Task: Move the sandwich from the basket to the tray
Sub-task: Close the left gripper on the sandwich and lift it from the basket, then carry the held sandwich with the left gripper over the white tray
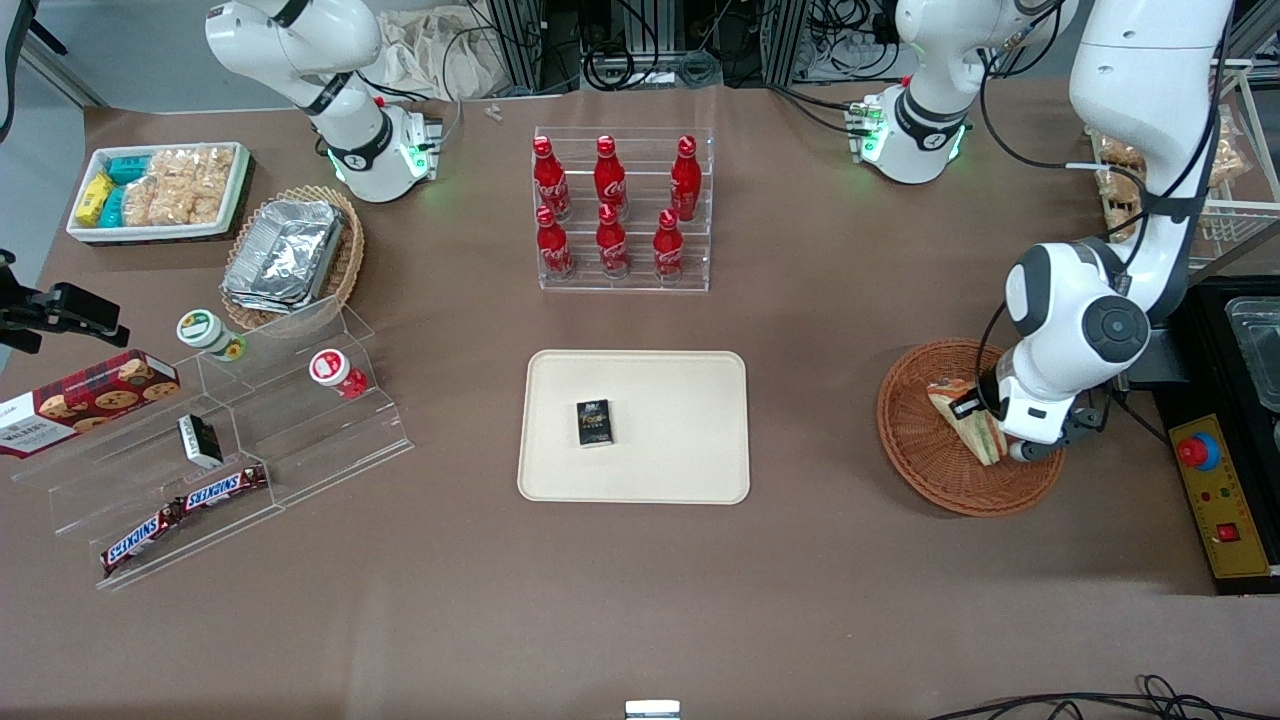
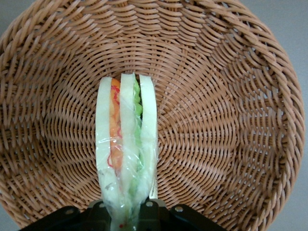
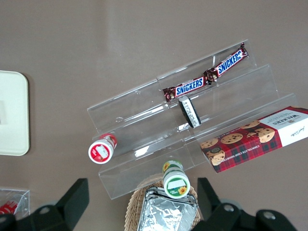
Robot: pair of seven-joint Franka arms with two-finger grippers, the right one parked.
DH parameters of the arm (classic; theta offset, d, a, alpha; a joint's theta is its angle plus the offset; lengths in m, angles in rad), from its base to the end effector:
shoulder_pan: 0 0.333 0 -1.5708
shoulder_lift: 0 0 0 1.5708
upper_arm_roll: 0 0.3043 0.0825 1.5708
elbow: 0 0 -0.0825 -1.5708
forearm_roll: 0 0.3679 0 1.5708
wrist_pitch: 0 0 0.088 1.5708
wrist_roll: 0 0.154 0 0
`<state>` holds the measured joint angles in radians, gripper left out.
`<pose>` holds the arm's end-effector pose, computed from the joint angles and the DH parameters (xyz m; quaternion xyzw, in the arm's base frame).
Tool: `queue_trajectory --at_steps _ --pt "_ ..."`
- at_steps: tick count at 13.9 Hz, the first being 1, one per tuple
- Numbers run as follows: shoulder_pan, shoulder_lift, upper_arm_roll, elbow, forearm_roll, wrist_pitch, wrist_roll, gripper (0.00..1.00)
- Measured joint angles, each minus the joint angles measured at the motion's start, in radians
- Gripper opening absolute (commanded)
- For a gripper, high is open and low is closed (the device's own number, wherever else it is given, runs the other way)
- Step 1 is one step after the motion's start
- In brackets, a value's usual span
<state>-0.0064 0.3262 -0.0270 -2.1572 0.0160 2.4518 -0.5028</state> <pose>0.5488 -0.0182 0.1976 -0.9738 -0.2271 0.0150 0.0048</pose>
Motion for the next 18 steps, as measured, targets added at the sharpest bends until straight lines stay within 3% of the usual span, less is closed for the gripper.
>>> queue_trajectory --at_steps 4,12,18 --pt "0.000 -0.029 0.000 0.016 0.000 -0.038 0.001 0.10" --pt "-0.010 -0.146 -0.014 0.258 0.001 -0.474 0.038 0.10" --pt "-0.015 -0.153 -0.164 0.360 -0.001 -0.587 0.033 0.10"
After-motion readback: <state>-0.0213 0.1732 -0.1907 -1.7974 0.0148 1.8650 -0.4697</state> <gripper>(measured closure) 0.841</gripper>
